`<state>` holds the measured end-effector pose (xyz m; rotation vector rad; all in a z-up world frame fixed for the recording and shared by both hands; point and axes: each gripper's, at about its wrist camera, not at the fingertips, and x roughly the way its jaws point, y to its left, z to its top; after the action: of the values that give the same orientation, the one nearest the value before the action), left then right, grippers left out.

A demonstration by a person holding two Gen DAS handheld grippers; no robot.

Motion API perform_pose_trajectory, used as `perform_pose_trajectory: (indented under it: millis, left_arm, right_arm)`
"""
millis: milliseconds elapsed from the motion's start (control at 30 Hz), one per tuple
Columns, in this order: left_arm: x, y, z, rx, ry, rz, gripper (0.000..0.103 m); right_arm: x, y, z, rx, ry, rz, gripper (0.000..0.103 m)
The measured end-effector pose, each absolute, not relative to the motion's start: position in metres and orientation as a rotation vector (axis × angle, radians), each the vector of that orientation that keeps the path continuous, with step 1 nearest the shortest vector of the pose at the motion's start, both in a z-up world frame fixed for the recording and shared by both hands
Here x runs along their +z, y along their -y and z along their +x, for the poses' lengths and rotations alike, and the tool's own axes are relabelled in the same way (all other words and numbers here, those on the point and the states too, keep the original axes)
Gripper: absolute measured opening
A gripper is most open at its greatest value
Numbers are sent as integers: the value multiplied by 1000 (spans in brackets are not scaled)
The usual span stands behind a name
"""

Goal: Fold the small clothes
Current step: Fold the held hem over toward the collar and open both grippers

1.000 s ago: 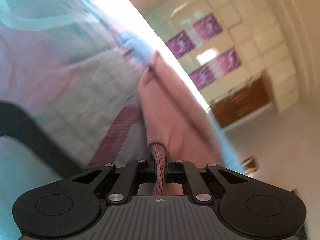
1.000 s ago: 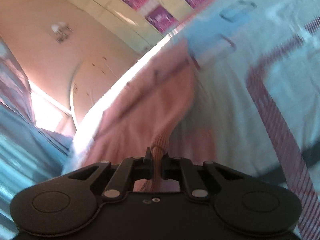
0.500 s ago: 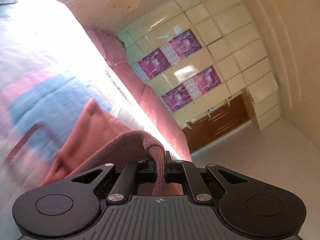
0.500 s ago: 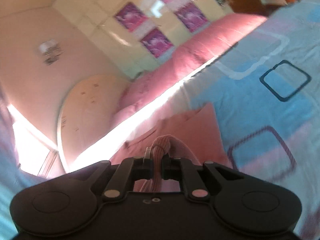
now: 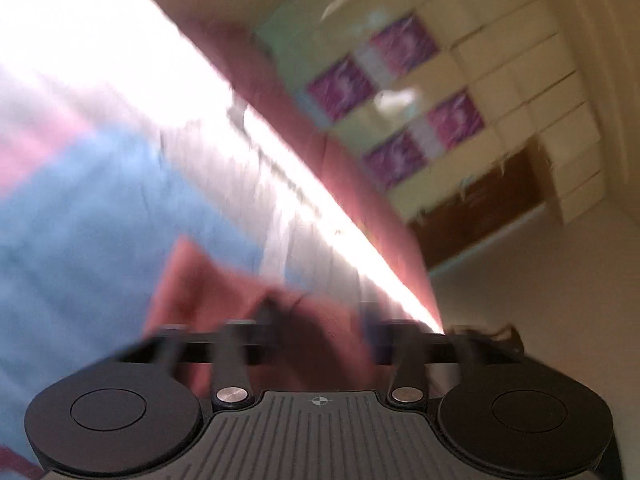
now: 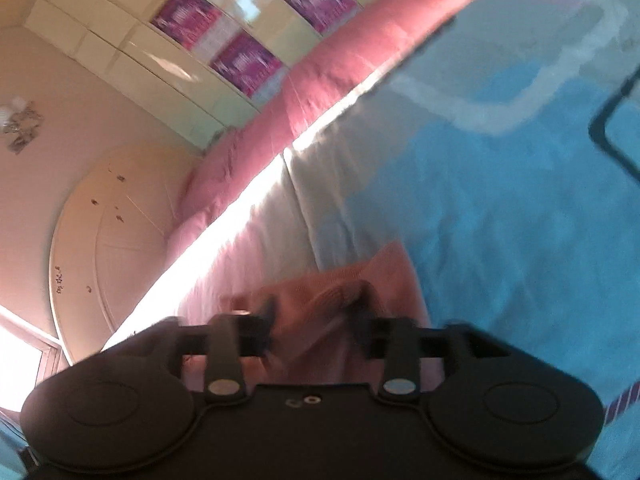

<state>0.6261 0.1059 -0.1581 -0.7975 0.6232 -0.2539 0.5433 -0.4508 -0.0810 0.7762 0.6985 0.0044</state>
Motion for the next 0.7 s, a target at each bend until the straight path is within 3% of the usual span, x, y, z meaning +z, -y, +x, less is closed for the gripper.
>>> perform_pose_trajectory:
  millis: [33,167,300,367,467,500,533,567,700]
  left_arm:
    - [-154,-109,626,-246,-599,-773,75]
    - [-145,-106,640,-289,-631,-584,75]
    - [-144,-80,650,-327,-691,-323,75]
    - [-149,-68,656,-328,-720,-230,74]
    - [-157,-48,662,-323,-753,-99,61]
    - [-158,-42,661,-318,-743,-53,50]
    - [-159,-37,662,-324,-736,-22,28]
    - [-158,-34,662,-332,-730,-11,13]
    - [-127,-40,625,-317,-542,-41,11]
  right_arm:
    - [-78,451,541,16,-677,764,45]
    - [-68,451,534,1,-622,672,55]
    - [-63,449,542,-5,-644,553,54]
    - [-64,440,550,6,-688,456,48]
    - [-67,424,562,24,-741,312,42]
    - [-70,418,566,27,-758,262,40]
    - [-74,411,570,21,-779,206,33]
    - [-77,404,574,5,-800,144,16]
    - [-71,380,568,13,-746,-17,9]
